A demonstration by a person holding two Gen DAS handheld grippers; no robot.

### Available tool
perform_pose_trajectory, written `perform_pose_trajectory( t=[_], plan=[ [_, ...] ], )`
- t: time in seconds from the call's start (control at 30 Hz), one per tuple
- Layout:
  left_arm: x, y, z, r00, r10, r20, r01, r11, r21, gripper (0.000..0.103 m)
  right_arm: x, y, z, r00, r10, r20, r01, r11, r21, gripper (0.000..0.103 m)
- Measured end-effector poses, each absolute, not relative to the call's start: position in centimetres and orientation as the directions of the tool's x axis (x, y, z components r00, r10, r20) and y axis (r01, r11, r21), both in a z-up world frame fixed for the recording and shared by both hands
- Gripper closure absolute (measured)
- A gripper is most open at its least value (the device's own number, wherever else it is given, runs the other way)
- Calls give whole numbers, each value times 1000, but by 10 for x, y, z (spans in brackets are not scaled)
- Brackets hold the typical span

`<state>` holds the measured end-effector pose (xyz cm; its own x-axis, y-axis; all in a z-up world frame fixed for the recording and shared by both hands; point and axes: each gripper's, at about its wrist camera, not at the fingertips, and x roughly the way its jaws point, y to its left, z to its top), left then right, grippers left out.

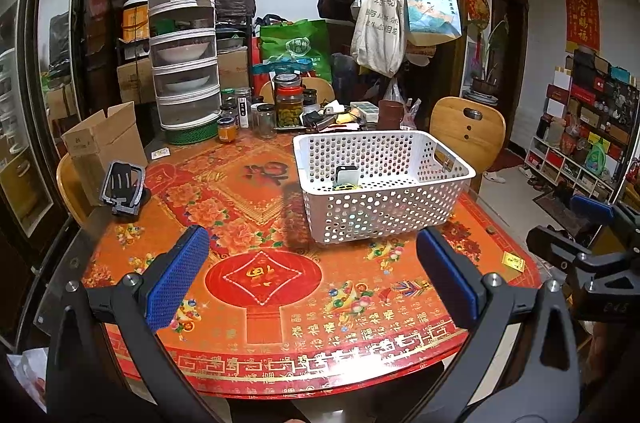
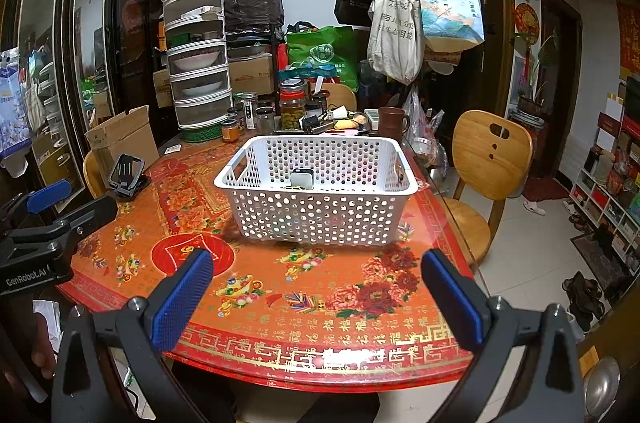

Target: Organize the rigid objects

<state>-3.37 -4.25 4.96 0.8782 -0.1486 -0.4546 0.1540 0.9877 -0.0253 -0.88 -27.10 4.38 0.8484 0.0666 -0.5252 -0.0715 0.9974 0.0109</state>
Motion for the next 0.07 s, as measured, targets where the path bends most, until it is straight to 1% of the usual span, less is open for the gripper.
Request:
perform_pose_trajectory(
  t=[0.07],
  plan=[
    [-35,-43,51,879,-147,-453,156,988,-17,1,-9,-272,44,848,66,-526,-72,997,9,0]
  ],
)
